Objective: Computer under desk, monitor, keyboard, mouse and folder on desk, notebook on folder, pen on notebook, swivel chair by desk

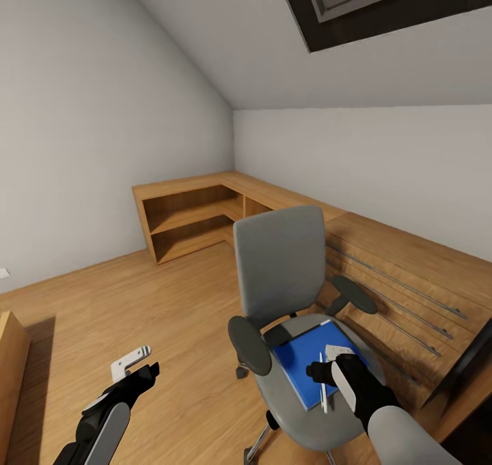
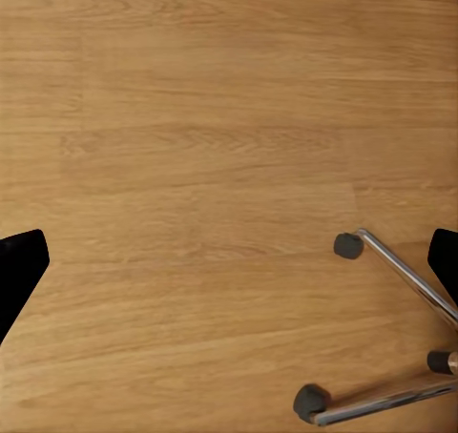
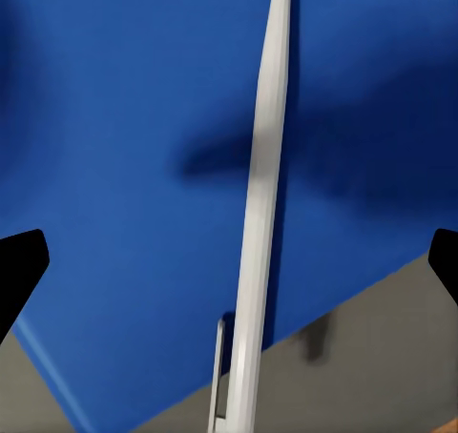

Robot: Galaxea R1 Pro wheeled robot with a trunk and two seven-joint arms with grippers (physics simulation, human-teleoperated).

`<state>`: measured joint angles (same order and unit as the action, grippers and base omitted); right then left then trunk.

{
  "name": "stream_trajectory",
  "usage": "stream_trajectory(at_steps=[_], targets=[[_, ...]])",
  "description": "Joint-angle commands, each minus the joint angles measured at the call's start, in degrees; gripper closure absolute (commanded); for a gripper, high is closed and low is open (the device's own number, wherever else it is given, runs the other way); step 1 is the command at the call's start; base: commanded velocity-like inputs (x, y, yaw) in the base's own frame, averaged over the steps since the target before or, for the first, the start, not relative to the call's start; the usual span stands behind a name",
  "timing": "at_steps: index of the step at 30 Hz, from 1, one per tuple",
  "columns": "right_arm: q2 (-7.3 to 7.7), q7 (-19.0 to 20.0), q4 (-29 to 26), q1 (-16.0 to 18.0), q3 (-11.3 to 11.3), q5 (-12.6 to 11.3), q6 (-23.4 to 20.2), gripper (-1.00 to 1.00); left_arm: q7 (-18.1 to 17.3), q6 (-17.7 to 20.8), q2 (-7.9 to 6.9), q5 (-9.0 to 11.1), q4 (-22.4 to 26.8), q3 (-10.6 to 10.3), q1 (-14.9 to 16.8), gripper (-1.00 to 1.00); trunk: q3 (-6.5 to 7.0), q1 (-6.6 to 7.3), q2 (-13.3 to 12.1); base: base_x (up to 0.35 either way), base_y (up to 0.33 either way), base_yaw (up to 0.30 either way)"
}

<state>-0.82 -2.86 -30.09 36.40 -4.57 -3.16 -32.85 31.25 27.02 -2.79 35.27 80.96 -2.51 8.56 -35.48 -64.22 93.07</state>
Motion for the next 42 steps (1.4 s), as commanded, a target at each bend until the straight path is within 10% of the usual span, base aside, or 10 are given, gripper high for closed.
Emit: stream_trajectory(at_steps=[1, 42], targets=[[-0.06, -0.3, -0.1, 0.0, -0.2, -0.3, -0.3, -1.00, 0.6, 0.0, -0.08, 0.5, 0.1, -0.2, 0.0, -1.00, -0.06, 0.00, 0.0, 0.000, 0.000, 0.000], [-0.06, -0.3, -0.1, 0.0, -0.2, -0.3, -0.2, -1.00, 0.6, 0.0, -0.03, 0.5, 0.0, -0.2, 0.1, -1.00, -1.50, -1.75, 3.2, 0.000, 0.000, 0.000]])
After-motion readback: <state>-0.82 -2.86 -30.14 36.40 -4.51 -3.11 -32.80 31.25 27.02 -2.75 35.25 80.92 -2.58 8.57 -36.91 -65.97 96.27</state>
